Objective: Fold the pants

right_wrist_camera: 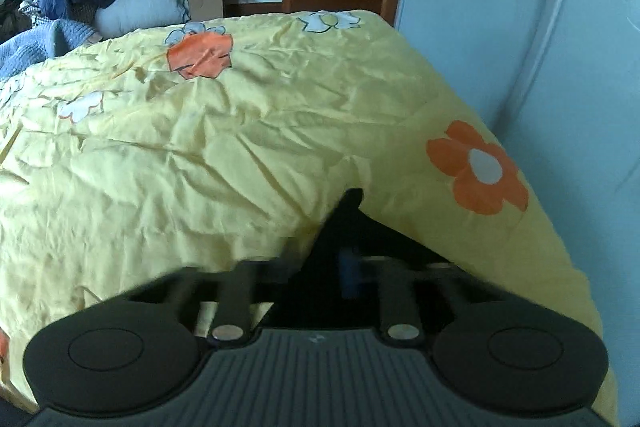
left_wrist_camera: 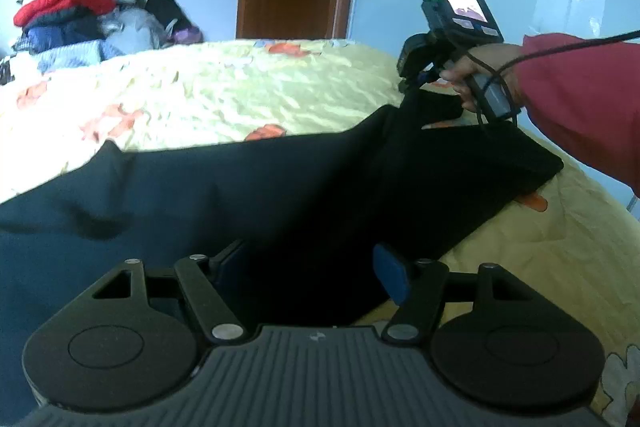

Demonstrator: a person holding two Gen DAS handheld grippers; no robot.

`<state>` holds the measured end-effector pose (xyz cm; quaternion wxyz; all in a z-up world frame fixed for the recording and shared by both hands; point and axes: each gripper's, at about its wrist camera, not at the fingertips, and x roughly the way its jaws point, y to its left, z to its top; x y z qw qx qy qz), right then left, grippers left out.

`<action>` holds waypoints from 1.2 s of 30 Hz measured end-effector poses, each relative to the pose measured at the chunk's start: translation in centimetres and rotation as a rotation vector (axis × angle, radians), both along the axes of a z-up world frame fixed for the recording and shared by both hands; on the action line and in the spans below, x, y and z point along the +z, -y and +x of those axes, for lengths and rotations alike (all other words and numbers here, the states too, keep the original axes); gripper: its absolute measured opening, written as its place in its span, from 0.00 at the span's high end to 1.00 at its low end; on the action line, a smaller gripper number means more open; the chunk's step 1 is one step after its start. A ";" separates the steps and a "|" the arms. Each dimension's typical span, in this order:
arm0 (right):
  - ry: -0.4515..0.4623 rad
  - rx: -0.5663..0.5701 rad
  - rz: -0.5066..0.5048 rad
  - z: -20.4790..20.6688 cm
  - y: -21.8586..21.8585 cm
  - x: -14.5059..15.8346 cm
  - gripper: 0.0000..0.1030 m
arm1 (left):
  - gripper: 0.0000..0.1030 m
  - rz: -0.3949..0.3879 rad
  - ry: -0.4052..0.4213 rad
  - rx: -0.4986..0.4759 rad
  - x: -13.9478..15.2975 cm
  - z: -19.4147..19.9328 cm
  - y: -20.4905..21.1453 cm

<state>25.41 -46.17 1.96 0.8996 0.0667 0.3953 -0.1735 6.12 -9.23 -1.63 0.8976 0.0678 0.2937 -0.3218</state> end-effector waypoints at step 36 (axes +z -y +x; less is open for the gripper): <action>0.376 -0.070 0.587 -11.0 7.0 2.1 0.24 | 0.27 0.287 0.284 -0.123 -3.0 -0.7 10.8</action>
